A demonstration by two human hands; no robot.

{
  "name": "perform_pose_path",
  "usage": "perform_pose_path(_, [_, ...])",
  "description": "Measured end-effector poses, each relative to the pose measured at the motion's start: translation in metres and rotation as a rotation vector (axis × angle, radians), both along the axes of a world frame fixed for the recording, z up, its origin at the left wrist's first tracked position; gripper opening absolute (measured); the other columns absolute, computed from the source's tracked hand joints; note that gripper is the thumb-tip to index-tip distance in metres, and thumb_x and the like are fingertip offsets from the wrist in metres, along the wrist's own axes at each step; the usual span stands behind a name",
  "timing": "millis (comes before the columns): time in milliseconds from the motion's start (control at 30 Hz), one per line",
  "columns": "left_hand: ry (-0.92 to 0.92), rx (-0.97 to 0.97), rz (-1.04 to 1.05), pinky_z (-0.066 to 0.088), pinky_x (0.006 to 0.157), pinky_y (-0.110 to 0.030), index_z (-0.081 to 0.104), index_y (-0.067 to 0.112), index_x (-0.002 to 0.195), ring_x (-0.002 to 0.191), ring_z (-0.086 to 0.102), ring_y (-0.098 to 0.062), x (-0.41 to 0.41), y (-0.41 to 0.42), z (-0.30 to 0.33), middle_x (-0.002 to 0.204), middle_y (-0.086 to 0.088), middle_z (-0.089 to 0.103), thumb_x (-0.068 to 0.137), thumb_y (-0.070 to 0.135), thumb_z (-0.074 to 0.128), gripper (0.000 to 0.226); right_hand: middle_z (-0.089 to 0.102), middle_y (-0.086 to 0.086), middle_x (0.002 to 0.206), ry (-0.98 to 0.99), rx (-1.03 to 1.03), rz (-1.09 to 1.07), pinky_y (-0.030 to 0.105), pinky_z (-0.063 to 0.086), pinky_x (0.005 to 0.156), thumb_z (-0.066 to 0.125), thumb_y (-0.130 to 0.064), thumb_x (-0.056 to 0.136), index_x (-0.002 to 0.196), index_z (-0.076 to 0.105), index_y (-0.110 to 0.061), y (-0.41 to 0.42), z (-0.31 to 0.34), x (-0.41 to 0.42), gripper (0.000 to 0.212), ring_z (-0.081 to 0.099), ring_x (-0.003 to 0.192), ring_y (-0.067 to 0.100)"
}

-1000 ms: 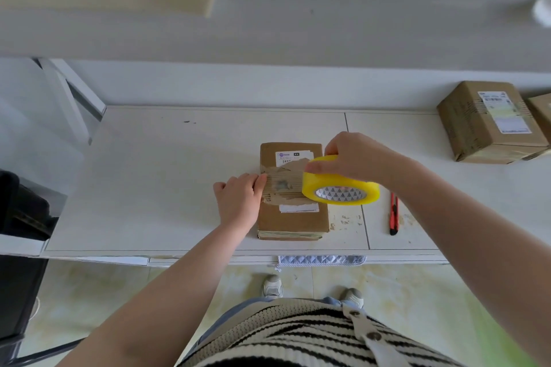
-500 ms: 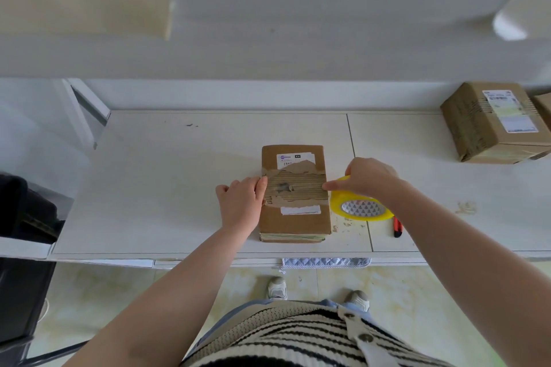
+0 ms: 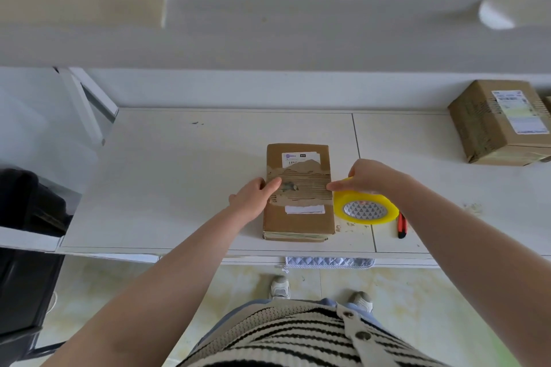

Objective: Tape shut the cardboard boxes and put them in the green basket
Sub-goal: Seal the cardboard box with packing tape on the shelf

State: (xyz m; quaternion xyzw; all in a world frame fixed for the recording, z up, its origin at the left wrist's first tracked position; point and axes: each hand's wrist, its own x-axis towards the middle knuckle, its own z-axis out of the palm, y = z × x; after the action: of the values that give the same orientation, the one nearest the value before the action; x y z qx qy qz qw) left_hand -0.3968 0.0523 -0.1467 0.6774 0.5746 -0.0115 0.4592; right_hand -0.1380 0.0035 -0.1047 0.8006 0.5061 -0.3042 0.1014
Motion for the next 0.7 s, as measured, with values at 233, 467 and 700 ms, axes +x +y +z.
perform_pose_path(233, [-0.157,0.169,0.117,0.042,0.085,-0.036,0.055,0.013,0.099,0.096,0.055,-0.025,-0.025,-0.010,0.010,0.097,-0.005,0.057,0.102,0.039,0.041,0.029,0.069,0.005,0.079,0.018,0.002,-0.009,0.035,0.054,0.074,0.062,-0.080,0.067,0.087,0.066,-0.011,-0.001,-0.004,0.000,0.072,0.065,0.073,0.019])
perform_pose_path(467, [0.303,0.764,-0.377,-0.009,0.120,-0.050,-0.020,0.010,0.152,0.145,-0.029,-0.027,0.066,-0.013,0.019,0.157,-0.011,-0.033,0.097,0.053,-0.005,0.071,0.066,0.003,0.077,-0.019,-0.006,0.016,0.033,0.052,0.071,0.059,-0.083,0.067,0.086,0.063,-0.011,0.001,-0.004,0.001,0.074,0.062,0.072,0.017])
perform_pose_path(700, [0.395,0.789,-0.448,-0.013,0.119,-0.047,-0.017,0.007,0.153,0.147,-0.024,-0.027,0.066,-0.007,0.002,0.159,-0.011,-0.026,0.099,0.051,0.000,0.072,0.062,-0.001,0.070,-0.039,0.019,0.042,0.028,0.039,0.057,0.059,-0.082,0.068,0.075,0.056,-0.016,0.000,-0.002,-0.004,0.067,0.057,0.066,0.013])
